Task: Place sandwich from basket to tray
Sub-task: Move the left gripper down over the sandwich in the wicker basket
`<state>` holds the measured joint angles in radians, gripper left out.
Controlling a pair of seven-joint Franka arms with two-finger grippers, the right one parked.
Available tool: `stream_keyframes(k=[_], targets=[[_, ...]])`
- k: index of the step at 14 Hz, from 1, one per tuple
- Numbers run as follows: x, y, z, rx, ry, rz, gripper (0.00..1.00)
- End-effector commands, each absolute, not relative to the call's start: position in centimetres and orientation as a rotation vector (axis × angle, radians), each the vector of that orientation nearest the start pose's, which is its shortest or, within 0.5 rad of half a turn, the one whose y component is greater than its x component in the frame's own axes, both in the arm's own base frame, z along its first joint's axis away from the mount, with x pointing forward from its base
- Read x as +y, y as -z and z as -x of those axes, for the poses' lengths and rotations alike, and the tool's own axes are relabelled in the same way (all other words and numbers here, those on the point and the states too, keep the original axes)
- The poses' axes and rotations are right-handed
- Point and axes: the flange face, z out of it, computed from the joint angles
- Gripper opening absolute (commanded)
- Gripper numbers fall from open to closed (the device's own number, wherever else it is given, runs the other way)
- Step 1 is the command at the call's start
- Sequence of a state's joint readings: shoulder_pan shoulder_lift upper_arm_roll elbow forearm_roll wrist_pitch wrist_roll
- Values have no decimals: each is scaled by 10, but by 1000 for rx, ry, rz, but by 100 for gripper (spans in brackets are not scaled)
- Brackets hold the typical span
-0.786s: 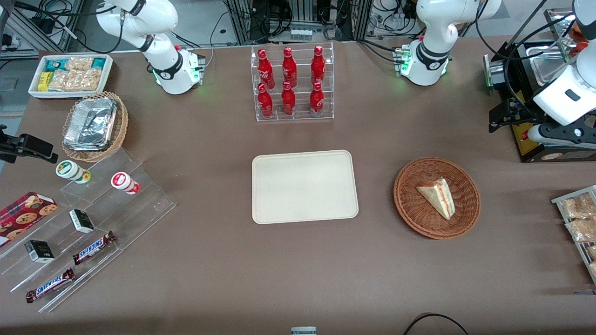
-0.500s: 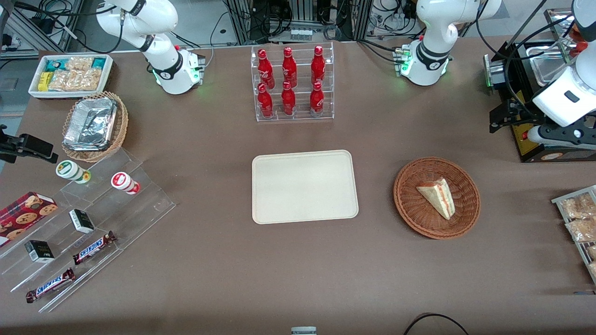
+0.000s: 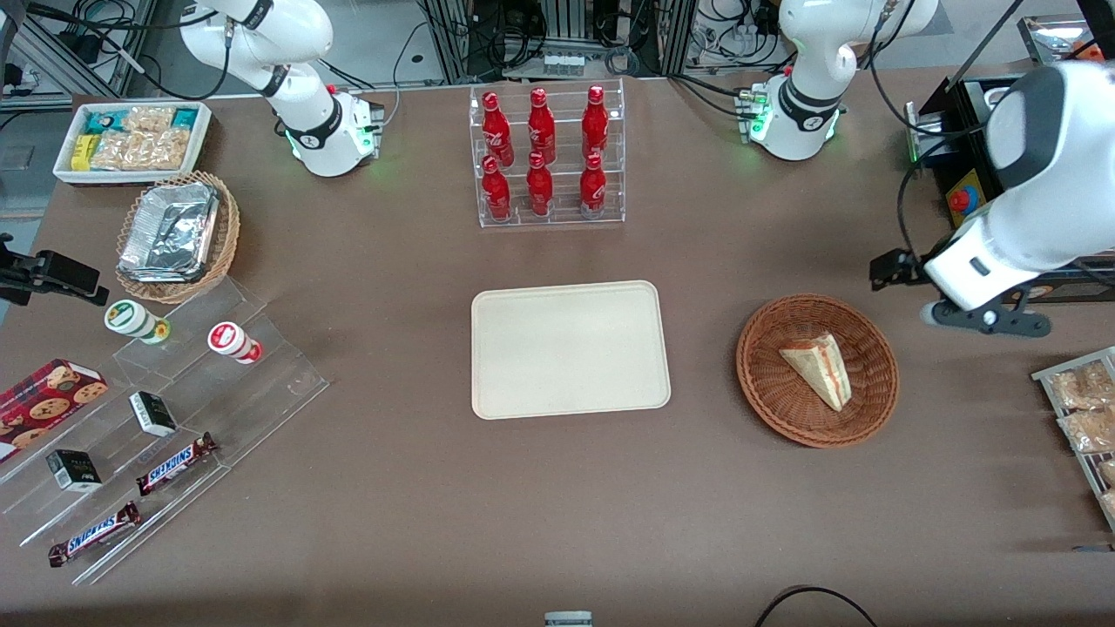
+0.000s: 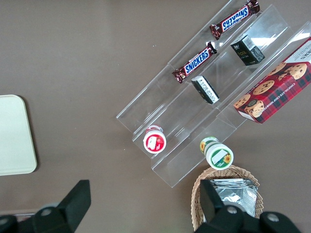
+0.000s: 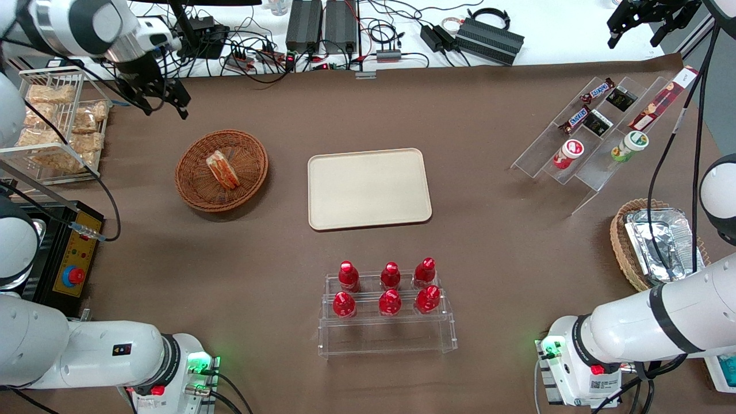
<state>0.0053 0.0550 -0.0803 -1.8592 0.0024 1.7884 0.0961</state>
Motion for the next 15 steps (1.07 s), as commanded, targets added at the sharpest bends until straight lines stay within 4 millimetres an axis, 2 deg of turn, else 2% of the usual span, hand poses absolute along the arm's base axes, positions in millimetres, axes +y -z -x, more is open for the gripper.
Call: stream_keyframes(k=[1,3,5,8,14,15], targets=[[-41,-429,-548,275,-128,3122,100],[-40,-395,-541,224,-67,3125,100],[-40,-370,-536,104,3,3133,100],[-44,-354,-539,-186,14,3131,100],[-53,-326,-548,-1085,40,2965,100],[-56,-323,-549,-1122,60,2957,100]])
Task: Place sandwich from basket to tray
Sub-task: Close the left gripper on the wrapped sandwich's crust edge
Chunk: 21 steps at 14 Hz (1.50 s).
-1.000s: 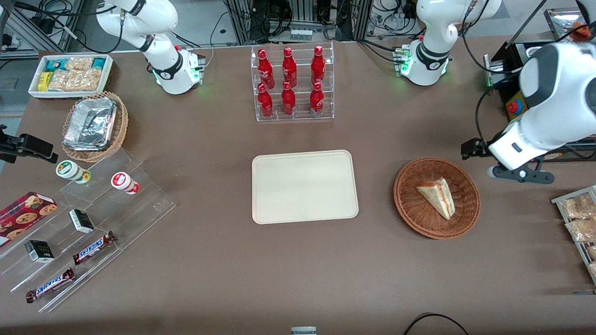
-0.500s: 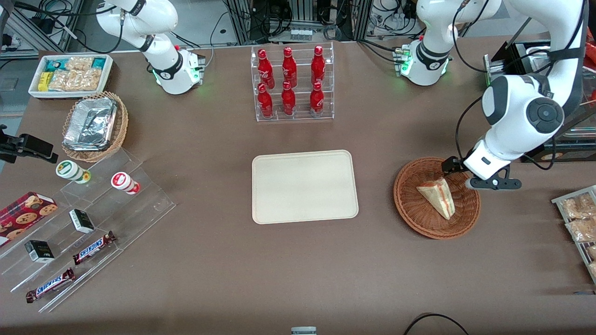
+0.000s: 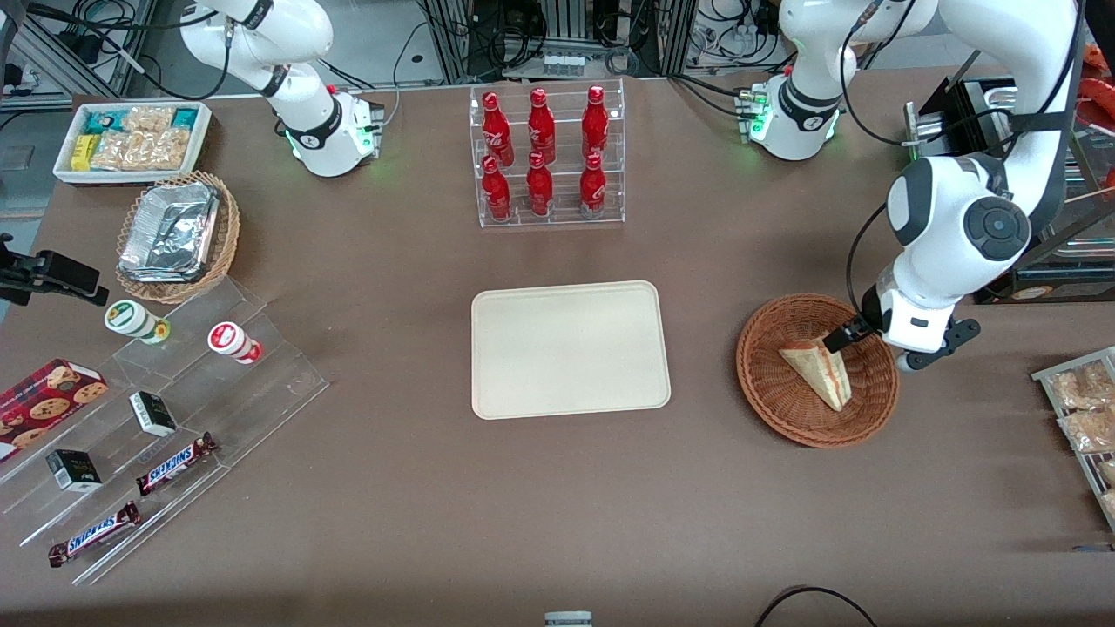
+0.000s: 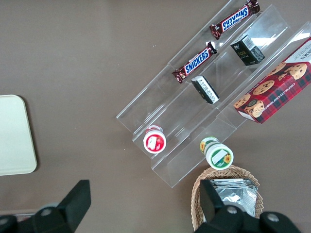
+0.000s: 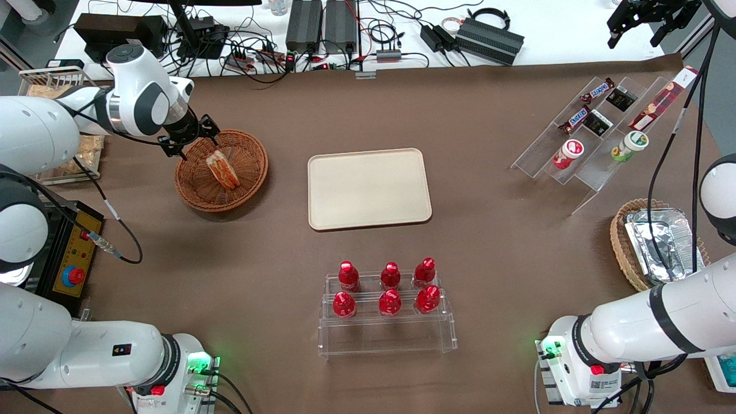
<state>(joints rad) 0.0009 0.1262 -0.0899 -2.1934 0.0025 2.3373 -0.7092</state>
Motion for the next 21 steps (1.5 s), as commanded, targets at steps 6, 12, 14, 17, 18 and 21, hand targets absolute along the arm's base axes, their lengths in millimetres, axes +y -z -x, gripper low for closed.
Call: stream_keyframes(k=[6,12,14,17,18,21], targets=[[-73,-288,-553,-1071,29,2971,100],[-71,-243,-555,-1093,4,2965,83],[-69,-242,-553,-1076,-8,2965,0],[-69,-248,-551,-997,-30,2980,0],[-69,-257,-551,-958,-38,2977,0],[-98,-298,-567,-728,-67,2943,0]])
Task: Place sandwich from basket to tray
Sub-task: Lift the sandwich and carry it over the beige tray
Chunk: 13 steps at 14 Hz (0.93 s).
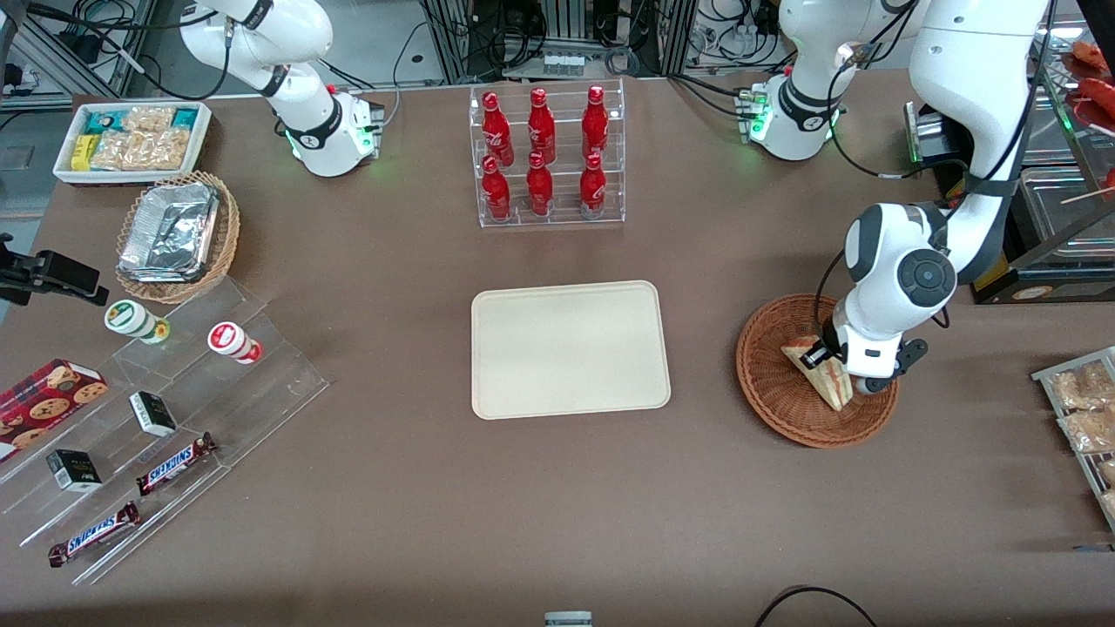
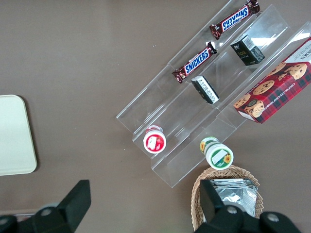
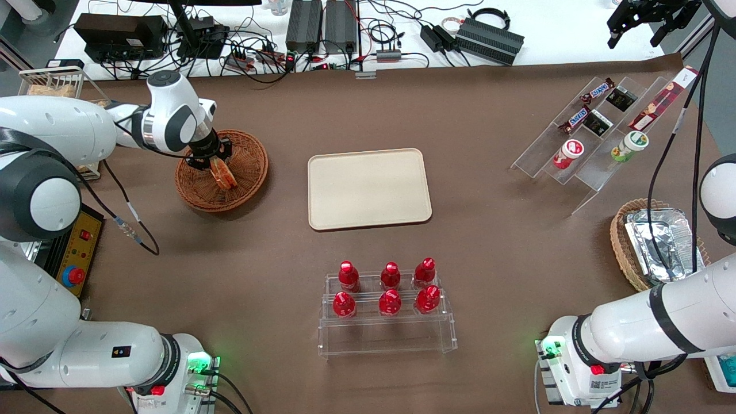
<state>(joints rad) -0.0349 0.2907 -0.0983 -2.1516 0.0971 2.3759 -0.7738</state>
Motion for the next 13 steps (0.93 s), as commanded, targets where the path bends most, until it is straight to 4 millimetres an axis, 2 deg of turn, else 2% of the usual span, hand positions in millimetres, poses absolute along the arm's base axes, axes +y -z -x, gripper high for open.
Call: stream_keyframes(k=[1,3,5,7,9,13], targets=[[-117,-317,-576,-627,-112,2941,0],[-148,-338,-594,-520,-177,2935,0],[-191,-339,-604,-450,-187,2960,0],[-228,-329,-602,-408,-211,3005,0],[-276,-324,-601,-391,-229,3057,0],[-366,-303,-584,-383,-241,3075,0]])
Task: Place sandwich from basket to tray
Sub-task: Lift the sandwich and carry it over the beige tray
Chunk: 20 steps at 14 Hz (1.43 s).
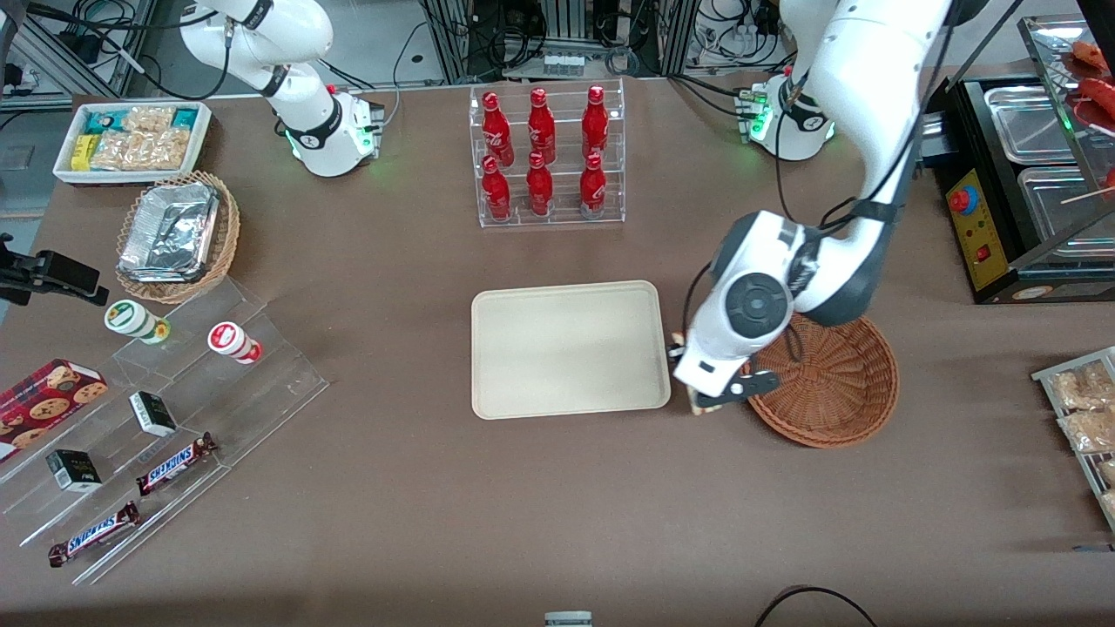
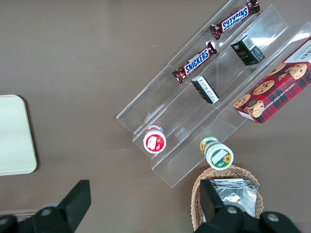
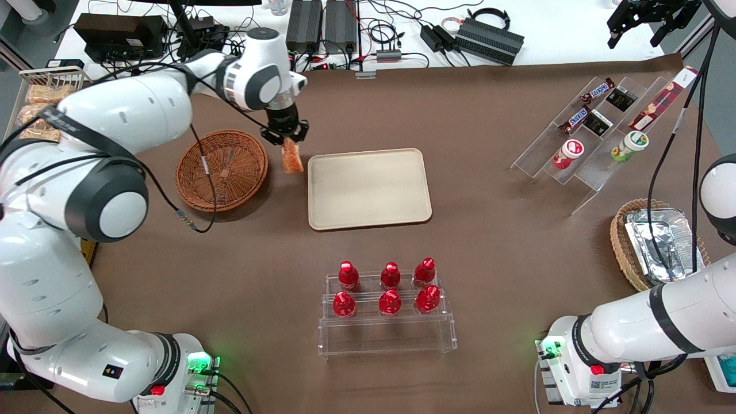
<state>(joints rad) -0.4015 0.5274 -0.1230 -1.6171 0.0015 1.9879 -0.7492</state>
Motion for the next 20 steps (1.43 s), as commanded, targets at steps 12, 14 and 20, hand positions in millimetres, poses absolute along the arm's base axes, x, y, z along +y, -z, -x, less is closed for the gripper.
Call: stream_keyframes(k=[12,14,20], targets=[[-532,-239,-515,-416,-150,3101,0],[-535,-237,-510,-412,-157,3094,0],[-540,-229,-503,-415,-163,3081,99]])
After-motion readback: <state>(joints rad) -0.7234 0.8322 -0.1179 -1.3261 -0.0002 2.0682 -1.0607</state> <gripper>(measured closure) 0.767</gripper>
